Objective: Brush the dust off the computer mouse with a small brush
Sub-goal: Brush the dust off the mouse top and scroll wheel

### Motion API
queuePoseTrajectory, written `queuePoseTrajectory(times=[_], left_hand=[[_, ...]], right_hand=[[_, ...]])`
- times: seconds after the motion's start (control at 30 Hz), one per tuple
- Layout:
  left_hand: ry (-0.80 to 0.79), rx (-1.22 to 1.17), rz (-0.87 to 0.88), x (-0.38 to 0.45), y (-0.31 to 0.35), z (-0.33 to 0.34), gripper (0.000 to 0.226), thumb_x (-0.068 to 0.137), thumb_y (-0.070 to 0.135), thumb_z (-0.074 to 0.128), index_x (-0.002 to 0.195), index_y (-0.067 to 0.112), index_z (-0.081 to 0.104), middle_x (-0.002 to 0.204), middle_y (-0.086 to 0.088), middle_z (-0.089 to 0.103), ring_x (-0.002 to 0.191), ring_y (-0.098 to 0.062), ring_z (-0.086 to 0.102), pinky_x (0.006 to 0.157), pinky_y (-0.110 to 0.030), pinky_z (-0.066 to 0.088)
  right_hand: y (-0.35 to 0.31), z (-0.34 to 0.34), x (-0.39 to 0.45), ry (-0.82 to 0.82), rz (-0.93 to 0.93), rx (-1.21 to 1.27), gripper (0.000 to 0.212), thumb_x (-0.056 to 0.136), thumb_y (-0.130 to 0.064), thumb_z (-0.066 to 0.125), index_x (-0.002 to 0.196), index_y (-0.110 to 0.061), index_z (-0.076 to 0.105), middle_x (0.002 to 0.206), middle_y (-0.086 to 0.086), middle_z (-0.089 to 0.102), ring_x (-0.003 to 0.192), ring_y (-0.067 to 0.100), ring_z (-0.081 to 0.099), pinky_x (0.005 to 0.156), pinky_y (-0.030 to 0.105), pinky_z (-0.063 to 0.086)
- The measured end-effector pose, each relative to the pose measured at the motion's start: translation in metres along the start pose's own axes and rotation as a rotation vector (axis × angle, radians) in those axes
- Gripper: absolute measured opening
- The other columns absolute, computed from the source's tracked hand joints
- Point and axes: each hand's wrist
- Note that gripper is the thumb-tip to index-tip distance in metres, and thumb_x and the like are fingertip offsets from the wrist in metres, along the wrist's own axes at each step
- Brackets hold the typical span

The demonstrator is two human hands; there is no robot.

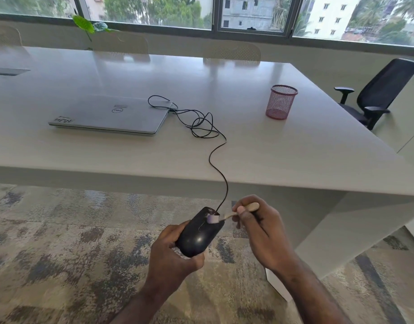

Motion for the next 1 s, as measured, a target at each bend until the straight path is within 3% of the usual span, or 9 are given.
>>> queuePoseTrajectory(times=[0.1, 0.23, 0.3, 0.37, 0.47, 0.53, 0.7, 0.83, 1.0], left_hand=[[-0.006, -0.001, 0.003, 0.0, -0.0011, -0.0003, 0.066, 0.054, 0.029, 0.083, 0.113, 0.055, 0.07, 0.104, 0.013, 0.069, 0.093, -0.013, 0.068, 0.07, -0.011, 0.051], [-0.01, -0.003, 0.005, -0.0004, -0.0013, -0.0009, 0.067, 0.054, 0.029, 0.082, 0.114, 0.057, 0.069, 0.104, 0.013, 0.069, 0.092, -0.015, 0.067, 0.071, -0.014, 0.053], [-0.013, 0.001, 0.01, -0.0006, -0.0004, -0.0012, 0.066, 0.054, 0.03, 0.081, 0.113, 0.057, 0.068, 0.104, 0.013, 0.068, 0.093, -0.015, 0.067, 0.07, -0.013, 0.052], [-0.015, -0.005, 0.011, -0.0004, 0.0007, -0.0017, 0.066, 0.054, 0.03, 0.082, 0.114, 0.056, 0.069, 0.104, 0.013, 0.068, 0.092, -0.014, 0.066, 0.07, -0.012, 0.051], [-0.016, -0.014, 0.016, 0.0001, 0.0022, -0.0027, 0.068, 0.053, 0.027, 0.083, 0.114, 0.056, 0.069, 0.103, 0.014, 0.069, 0.092, -0.013, 0.066, 0.07, -0.011, 0.051], [-0.021, -0.005, 0.02, -0.0001, 0.0027, -0.003, 0.068, 0.053, 0.027, 0.083, 0.112, 0.057, 0.07, 0.102, 0.014, 0.069, 0.093, -0.012, 0.066, 0.071, -0.009, 0.049], [-0.023, -0.009, 0.014, -0.0015, 0.0018, -0.0025, 0.068, 0.052, 0.032, 0.082, 0.114, 0.057, 0.069, 0.103, 0.015, 0.069, 0.094, -0.013, 0.067, 0.071, -0.009, 0.049], [-0.018, -0.027, 0.001, -0.0022, 0.0006, -0.0028, 0.068, 0.051, 0.032, 0.082, 0.114, 0.055, 0.07, 0.104, 0.014, 0.069, 0.094, -0.013, 0.067, 0.071, -0.011, 0.051], [-0.019, -0.026, -0.01, -0.0022, 0.0, -0.0056, 0.066, 0.052, 0.031, 0.083, 0.115, 0.05, 0.072, 0.102, 0.012, 0.07, 0.092, -0.014, 0.067, 0.071, -0.012, 0.051]], right_hand=[[-0.0015, -0.0044, 0.0013, 0.015, -0.038, -0.035, 0.02, 0.095, -0.036, 0.049, 0.085, -0.026, 0.062, 0.07, 0.015, 0.06, 0.063, 0.039, 0.054, 0.06, 0.057, 0.047], [-0.0045, -0.0044, 0.0038, 0.069, -0.053, 0.0, 0.018, 0.095, -0.034, 0.05, 0.086, -0.027, 0.064, 0.072, 0.005, 0.065, 0.064, 0.019, 0.061, 0.06, 0.029, 0.05], [-0.0051, -0.0019, 0.0034, 0.059, -0.025, 0.047, 0.018, 0.094, -0.035, 0.052, 0.088, -0.026, 0.066, 0.077, 0.001, 0.069, 0.068, 0.014, 0.065, 0.062, 0.022, 0.049], [-0.0039, 0.0004, 0.0016, 0.016, -0.007, 0.035, 0.018, 0.094, -0.036, 0.052, 0.09, -0.027, 0.067, 0.079, 0.0, 0.07, 0.07, 0.015, 0.066, 0.063, 0.025, 0.05], [-0.0016, -0.0005, -0.0005, -0.027, -0.033, -0.046, 0.018, 0.096, -0.036, 0.049, 0.089, -0.028, 0.064, 0.074, 0.006, 0.064, 0.065, 0.026, 0.059, 0.06, 0.047, 0.051], [-0.0013, -0.0033, 0.0001, -0.023, -0.069, -0.103, 0.018, 0.097, -0.033, 0.047, 0.089, -0.028, 0.062, 0.071, 0.011, 0.061, 0.064, 0.033, 0.055, 0.06, 0.054, 0.048], [-0.006, -0.0036, 0.0031, 0.034, -0.096, -0.085, 0.017, 0.095, -0.029, 0.047, 0.086, -0.025, 0.062, 0.077, 0.003, 0.063, 0.065, 0.022, 0.058, 0.061, 0.047, 0.051], [-0.0064, -0.0003, 0.0041, 0.027, -0.032, -0.015, 0.018, 0.094, -0.033, 0.049, 0.088, -0.026, 0.064, 0.079, -0.003, 0.068, 0.071, 0.014, 0.063, 0.065, 0.026, 0.051], [-0.0012, -0.0068, 0.0063, 0.04, 0.015, -0.065, 0.02, 0.092, -0.039, 0.048, 0.084, -0.029, 0.062, 0.075, -0.001, 0.066, 0.067, 0.02, 0.061, 0.062, 0.044, 0.054]])
Point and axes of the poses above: each hand's wrist, its own x-axis towards the middle knuckle, its own z-axis out of the palm, y = z × x
